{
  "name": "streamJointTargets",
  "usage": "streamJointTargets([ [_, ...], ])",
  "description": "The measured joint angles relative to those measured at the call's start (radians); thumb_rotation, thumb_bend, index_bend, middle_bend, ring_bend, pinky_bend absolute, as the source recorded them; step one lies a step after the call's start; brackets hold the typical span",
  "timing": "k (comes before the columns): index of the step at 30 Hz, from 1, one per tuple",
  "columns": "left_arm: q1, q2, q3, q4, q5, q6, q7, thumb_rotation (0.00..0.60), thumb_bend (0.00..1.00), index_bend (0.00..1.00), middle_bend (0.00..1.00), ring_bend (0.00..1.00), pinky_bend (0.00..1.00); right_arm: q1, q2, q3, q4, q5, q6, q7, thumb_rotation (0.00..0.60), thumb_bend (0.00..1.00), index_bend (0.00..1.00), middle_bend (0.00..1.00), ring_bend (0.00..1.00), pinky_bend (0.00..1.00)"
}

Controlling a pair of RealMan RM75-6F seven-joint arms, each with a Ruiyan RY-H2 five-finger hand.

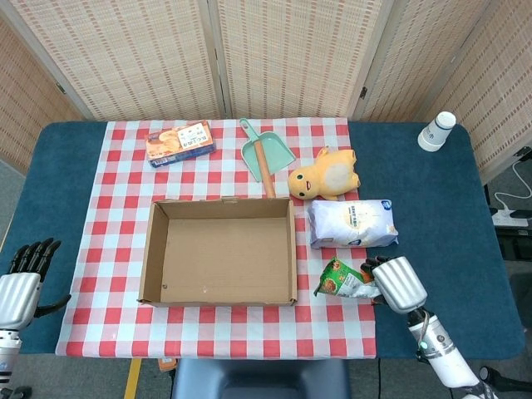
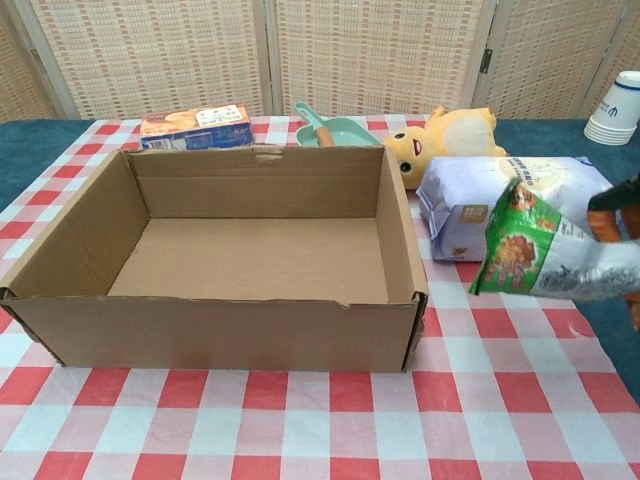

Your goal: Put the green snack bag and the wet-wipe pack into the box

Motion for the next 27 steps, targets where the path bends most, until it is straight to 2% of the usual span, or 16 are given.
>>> streamJointTargets([
  [4,0.000,0.003,-0.002,-0.010,-0.013,-0.006,0.013,0.600,0.17,0.00,0.00,0.00,0.04,0.027,0.061,0.047,-0.170,-0.044,0.023,-0.101,0.600,0.28,0.79,0.60,0.61,0.77],
  [7,0.001,0.003,-0.004,-0.009,-0.014,-0.004,0.013,0.600,0.17,0.00,0.00,0.00,0.04,0.068,0.099,0.107,-0.314,-0.054,0.007,-0.212,0.600,0.28,0.79,0.60,0.61,0.77],
  [9,0.001,0.003,-0.004,-0.008,-0.014,-0.005,0.010,0.600,0.17,0.00,0.00,0.00,0.04,0.116,0.115,0.168,-0.408,-0.042,-0.028,-0.292,0.600,0.28,0.79,0.60,0.61,0.77],
  [12,0.001,0.006,-0.004,-0.006,-0.015,-0.006,0.001,0.600,0.17,0.00,0.00,0.00,0.04,0.206,0.114,0.265,-0.480,0.016,-0.111,-0.378,0.600,0.28,0.80,0.60,0.61,0.77],
  [15,0.004,0.010,-0.006,-0.006,-0.014,0.001,-0.005,0.600,0.17,0.00,0.00,0.00,0.04,0.309,0.078,0.328,-0.485,0.111,-0.196,-0.439,0.600,0.28,0.79,0.60,0.61,0.77],
  [18,0.007,0.014,-0.005,-0.009,-0.009,0.008,-0.011,0.600,0.17,0.00,0.00,0.00,0.04,0.397,0.006,0.362,-0.440,0.202,-0.257,-0.486,0.600,0.28,0.78,0.60,0.61,0.77],
  [27,0.011,0.021,-0.004,-0.006,-0.012,0.006,-0.036,0.600,0.17,0.00,0.00,0.00,0.04,0.530,-0.185,0.380,-0.190,0.325,-0.337,-0.548,0.600,0.28,0.78,0.60,0.61,0.77],
])
